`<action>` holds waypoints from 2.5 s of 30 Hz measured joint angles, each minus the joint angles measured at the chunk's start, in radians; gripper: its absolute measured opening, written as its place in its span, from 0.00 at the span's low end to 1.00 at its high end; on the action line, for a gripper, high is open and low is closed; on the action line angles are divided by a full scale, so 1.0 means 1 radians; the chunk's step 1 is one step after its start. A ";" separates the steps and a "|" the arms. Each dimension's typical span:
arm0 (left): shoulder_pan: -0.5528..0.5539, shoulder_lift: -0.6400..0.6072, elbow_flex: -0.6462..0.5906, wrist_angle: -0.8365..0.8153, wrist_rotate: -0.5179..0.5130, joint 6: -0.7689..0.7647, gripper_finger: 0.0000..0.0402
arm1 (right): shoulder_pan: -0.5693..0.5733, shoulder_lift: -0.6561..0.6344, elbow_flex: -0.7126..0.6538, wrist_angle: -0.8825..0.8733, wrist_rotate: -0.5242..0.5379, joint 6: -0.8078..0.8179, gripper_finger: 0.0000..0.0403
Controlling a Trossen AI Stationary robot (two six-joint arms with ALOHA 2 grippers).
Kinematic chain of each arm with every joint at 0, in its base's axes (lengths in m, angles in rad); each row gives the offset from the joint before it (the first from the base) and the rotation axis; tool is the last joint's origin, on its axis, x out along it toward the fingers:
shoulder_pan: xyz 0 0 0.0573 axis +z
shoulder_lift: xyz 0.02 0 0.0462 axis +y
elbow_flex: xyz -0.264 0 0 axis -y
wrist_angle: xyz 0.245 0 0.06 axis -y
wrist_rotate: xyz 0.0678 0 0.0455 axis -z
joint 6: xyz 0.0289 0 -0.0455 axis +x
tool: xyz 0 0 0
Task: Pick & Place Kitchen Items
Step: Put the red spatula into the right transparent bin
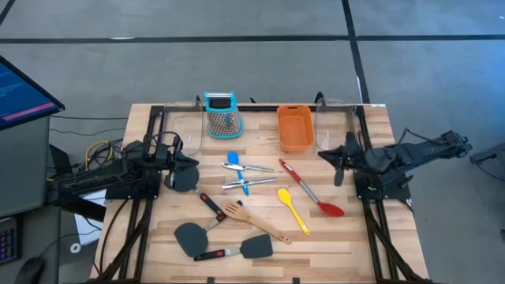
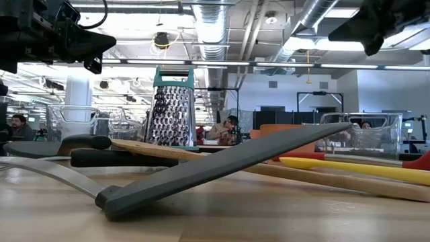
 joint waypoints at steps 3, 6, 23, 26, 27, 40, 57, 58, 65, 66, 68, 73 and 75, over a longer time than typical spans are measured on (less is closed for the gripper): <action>0.000 0.000 0.000 0.000 0.000 0.000 0.01 | -0.011 0.073 0.067 -0.070 -0.004 0.058 0.00; 0.000 0.000 0.000 0.000 0.000 0.000 0.01 | -0.020 0.132 0.134 -0.148 -0.007 0.109 0.00; 0.000 0.000 0.000 0.004 0.000 -0.003 0.01 | -0.056 0.387 0.402 -0.403 -0.011 0.143 0.00; 0.000 0.000 0.000 0.004 0.000 -0.003 0.01 | -0.055 0.413 0.402 -0.401 -0.011 0.113 0.00; 0.000 0.000 0.000 0.004 0.000 -0.003 0.01 | -0.055 0.423 0.402 -0.402 -0.011 0.125 0.00; 0.000 0.000 0.000 0.004 0.000 -0.003 0.01 | -0.088 0.610 0.401 -0.464 -0.049 0.265 0.28; 0.000 0.000 0.000 0.004 0.000 -0.003 0.01 | -0.147 0.811 0.401 -0.551 -0.331 0.534 0.56; 0.000 0.000 0.000 0.003 0.000 -0.003 0.01 | -0.146 0.826 0.401 -0.551 -0.339 0.534 0.56; 0.000 0.000 0.000 0.003 0.000 -0.003 0.01 | -0.146 0.944 0.401 -0.542 -0.405 0.534 0.52; 0.000 0.000 0.000 0.003 0.000 -0.003 0.01 | -0.148 0.961 0.401 -0.537 -0.422 0.534 0.51; 0.000 0.000 0.000 0.003 0.000 -0.003 0.01 | -0.152 0.990 0.401 -0.529 -0.438 0.534 0.49; 0.000 0.000 0.000 0.003 0.000 -0.003 0.01 | -0.162 1.046 0.401 -0.492 -0.476 0.527 0.44; 0.000 0.000 0.000 0.003 0.000 -0.003 0.01 | -0.163 1.061 0.401 -0.484 -0.482 0.526 0.43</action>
